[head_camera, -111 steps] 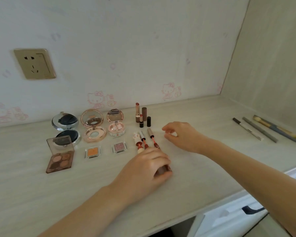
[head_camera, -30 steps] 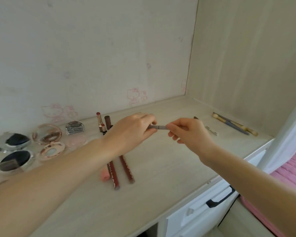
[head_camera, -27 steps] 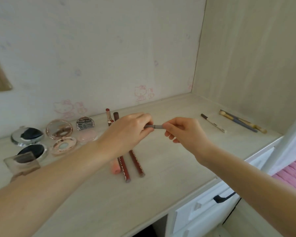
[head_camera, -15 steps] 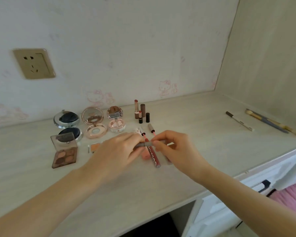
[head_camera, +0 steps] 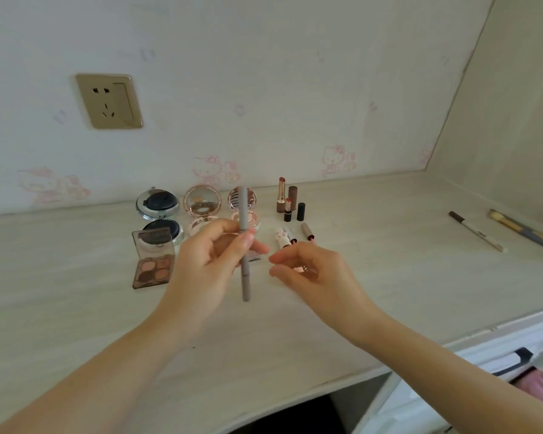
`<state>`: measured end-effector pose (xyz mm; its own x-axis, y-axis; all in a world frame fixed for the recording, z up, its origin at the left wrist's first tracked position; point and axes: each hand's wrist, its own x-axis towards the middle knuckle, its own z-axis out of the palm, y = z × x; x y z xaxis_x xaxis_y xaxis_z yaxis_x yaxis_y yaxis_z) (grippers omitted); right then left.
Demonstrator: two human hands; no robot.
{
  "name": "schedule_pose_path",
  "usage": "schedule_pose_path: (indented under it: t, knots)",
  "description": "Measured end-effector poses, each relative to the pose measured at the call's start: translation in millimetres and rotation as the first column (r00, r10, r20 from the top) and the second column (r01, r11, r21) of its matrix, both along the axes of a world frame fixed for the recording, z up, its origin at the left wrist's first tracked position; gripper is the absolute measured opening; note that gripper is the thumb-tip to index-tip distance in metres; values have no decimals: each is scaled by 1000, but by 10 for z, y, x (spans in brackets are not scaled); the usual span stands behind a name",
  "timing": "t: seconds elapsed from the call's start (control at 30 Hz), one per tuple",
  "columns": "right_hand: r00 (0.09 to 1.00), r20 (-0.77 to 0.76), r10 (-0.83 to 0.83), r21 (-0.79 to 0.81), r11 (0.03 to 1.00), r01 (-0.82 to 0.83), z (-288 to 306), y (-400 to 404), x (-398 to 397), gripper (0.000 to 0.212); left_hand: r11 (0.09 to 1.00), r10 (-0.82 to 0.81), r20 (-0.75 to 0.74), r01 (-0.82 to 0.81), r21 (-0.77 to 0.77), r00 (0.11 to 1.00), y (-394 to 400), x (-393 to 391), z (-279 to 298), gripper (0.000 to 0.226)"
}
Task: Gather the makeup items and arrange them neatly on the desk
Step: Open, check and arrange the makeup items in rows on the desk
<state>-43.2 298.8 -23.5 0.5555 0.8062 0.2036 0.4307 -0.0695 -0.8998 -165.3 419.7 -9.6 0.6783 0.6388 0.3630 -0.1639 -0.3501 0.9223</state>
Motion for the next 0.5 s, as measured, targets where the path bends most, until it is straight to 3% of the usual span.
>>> schedule_pose_path:
  t: [0.2, 0.5]
  knots:
    - [994, -27, 109, -44, 993, -110, -40, 81, -132, 12, 959, -47, 83, 69, -275, 995, 92, -40, -59, 28]
    - [1000, -19, -13, 30, 999, 13, -49, 100, -44, 16, 887, -17, 194, 104, -450, 981, 275, -202, -71, 23]
